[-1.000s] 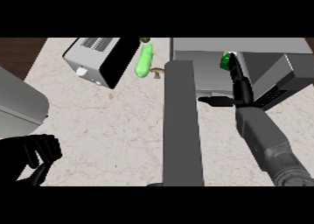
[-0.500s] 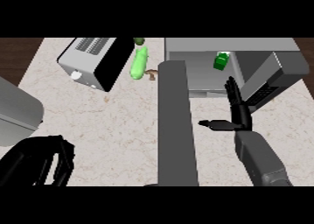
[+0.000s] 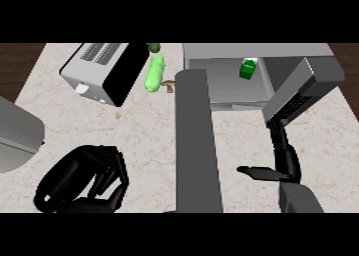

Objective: Pick up the milk, place it into the microwave and close the microwave

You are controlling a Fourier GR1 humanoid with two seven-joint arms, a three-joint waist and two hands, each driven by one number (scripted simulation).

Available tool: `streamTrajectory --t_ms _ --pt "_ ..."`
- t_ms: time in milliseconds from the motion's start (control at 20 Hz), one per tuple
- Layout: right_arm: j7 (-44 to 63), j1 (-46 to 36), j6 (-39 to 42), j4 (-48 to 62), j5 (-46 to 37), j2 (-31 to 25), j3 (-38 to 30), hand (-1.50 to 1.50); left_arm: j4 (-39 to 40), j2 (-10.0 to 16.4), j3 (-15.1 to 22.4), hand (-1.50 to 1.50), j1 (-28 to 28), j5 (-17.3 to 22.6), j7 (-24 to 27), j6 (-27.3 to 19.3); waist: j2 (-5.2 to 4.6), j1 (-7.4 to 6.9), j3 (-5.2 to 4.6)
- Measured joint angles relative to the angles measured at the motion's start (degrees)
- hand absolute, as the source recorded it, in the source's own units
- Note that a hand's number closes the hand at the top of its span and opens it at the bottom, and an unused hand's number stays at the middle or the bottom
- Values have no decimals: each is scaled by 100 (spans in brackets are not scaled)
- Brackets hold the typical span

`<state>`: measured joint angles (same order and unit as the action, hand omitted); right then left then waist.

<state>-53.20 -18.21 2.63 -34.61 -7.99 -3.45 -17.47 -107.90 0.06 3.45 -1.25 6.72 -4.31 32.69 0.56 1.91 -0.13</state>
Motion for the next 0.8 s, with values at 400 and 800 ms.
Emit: streamTrajectory --t_ms 400,800 --pt "244 1566 549 -1785 211 -145 288 -150 1220 -5 1179 150 758 -983 623 -597 -26 12 1" --pt "410 2748 1007 -3462 339 -362 514 -150 3203 12 2252 150 1491 -1597 1698 -1797 -51 56 -3"
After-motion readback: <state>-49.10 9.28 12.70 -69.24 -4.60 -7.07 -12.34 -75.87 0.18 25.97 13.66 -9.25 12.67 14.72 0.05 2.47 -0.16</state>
